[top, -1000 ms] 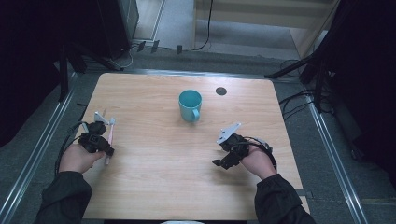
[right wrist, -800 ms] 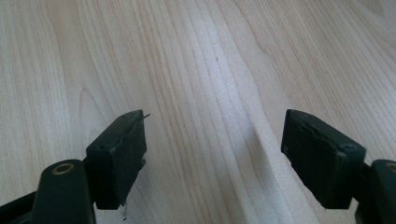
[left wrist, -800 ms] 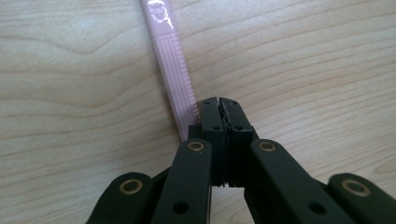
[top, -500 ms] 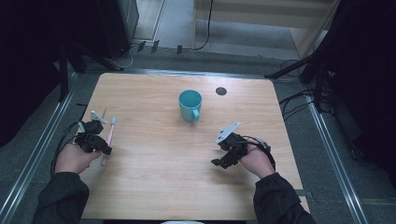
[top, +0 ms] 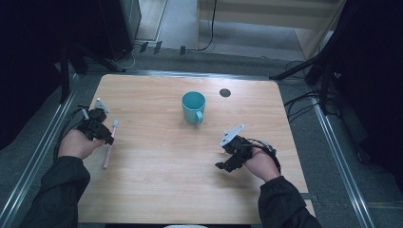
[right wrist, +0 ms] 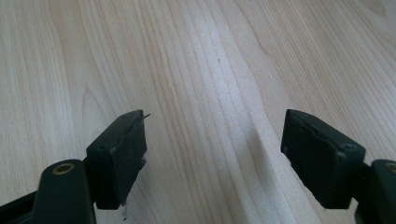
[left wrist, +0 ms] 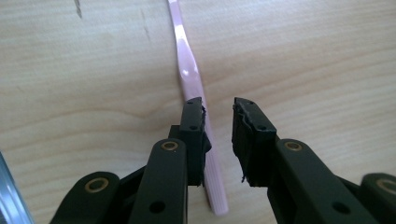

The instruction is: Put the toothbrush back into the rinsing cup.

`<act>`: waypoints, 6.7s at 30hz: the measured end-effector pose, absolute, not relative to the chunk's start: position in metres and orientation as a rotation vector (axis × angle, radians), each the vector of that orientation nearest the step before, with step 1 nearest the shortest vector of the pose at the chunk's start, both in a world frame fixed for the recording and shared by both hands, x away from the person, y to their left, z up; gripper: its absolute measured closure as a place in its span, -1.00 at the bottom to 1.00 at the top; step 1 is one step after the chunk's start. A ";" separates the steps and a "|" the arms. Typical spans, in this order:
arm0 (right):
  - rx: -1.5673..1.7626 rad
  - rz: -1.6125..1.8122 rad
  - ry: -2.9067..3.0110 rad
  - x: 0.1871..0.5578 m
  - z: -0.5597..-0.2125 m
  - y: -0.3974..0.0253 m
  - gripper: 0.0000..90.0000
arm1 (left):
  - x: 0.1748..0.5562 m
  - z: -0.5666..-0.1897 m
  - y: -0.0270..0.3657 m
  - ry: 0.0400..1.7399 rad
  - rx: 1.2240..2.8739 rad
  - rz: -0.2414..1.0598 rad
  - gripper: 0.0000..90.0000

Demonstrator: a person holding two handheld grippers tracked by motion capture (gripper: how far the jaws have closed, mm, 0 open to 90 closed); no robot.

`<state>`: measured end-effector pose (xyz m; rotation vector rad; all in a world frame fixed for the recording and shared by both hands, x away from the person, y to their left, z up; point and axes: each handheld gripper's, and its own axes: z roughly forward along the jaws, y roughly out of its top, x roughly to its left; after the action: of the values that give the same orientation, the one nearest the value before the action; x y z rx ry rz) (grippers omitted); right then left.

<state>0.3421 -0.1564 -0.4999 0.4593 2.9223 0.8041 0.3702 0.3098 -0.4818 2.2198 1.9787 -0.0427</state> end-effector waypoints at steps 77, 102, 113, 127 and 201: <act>0.447 0.763 2.940 0.341 -0.501 -0.155 -0.50 | 0.379 -0.474 0.309 1.936 2.184 -0.064 0.76; 0.458 0.779 2.935 0.341 -0.502 -0.154 -0.50 | 0.363 -0.430 0.278 1.657 2.055 0.077 0.76; 0.457 0.778 2.939 0.340 -0.501 -0.154 -0.50 | 0.363 -0.410 0.256 1.537 2.008 0.136 0.76; 0.445 0.778 2.942 0.340 -0.502 -0.154 -0.50 | 0.373 -0.387 0.221 1.425 2.007 0.185 0.76; 0.461 0.806 2.928 0.337 -0.501 -0.162 -0.50 | 0.500 -0.372 0.083 1.211 1.944 0.322 0.76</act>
<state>0.3374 -0.1623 -0.5010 0.4609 2.9280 0.8061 0.5001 0.0829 -0.3722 1.9440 1.2107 0.3222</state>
